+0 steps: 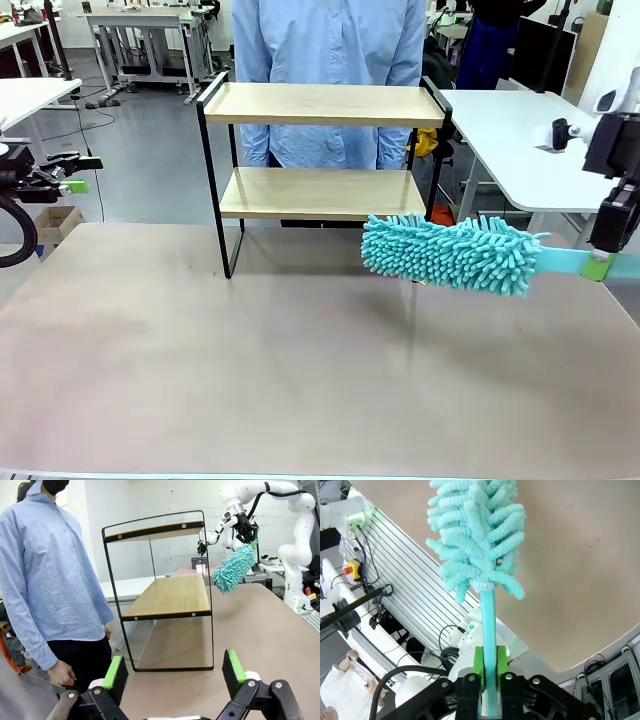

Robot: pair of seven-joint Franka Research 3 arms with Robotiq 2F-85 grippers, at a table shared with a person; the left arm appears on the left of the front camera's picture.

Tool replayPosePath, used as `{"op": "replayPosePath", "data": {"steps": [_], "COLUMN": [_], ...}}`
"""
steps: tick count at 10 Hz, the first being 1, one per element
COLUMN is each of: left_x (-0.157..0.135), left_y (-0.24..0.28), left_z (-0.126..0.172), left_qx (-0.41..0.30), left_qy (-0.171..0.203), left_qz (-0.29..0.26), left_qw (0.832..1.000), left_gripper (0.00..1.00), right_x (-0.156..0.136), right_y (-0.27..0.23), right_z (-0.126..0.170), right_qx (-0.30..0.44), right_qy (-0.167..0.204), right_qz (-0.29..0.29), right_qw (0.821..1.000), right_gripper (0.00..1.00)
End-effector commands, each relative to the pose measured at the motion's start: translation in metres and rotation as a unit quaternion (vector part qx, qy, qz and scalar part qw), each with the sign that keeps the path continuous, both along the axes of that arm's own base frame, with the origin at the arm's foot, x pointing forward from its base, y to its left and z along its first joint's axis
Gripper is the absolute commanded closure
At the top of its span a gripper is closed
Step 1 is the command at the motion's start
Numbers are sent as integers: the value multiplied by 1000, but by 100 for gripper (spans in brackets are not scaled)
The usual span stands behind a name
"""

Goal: Clean the shelf.
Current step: Hand the Duster back to the human.

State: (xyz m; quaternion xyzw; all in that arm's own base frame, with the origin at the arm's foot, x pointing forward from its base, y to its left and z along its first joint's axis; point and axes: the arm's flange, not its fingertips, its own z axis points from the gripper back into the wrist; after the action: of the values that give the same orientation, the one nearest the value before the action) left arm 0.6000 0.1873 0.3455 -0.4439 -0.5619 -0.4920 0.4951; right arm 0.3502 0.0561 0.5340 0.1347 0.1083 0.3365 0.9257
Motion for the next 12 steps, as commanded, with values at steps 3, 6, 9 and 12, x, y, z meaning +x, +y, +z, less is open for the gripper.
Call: {"op": "replayPosePath", "data": {"steps": [3, 6, 9, 12], "left_x": [-3, -15, -79, -131], "left_y": [-2, 10, 6, -18], "left_z": [2, 12, 44, 70], "left_qx": [3, 9, 23, 30], "left_qy": [-6, 10, 48, 83], "left_qz": [-3, -3, 12, 29], "left_qw": [1000, 1000, 998, 996], "left_gripper": [0, 0, 0, 0], "right_x": [-1, 16, 60, 106], "right_y": [0, -13, -39, -37], "right_z": [5, 4, -7, -31], "right_qx": [2, 29, 117, 156], "right_qy": [-2, 13, 23, -39], "right_qz": [1, 41, 143, 232], "right_qw": [1000, 999, 983, 959], "right_gripper": [87, 87, 87, 87]}}
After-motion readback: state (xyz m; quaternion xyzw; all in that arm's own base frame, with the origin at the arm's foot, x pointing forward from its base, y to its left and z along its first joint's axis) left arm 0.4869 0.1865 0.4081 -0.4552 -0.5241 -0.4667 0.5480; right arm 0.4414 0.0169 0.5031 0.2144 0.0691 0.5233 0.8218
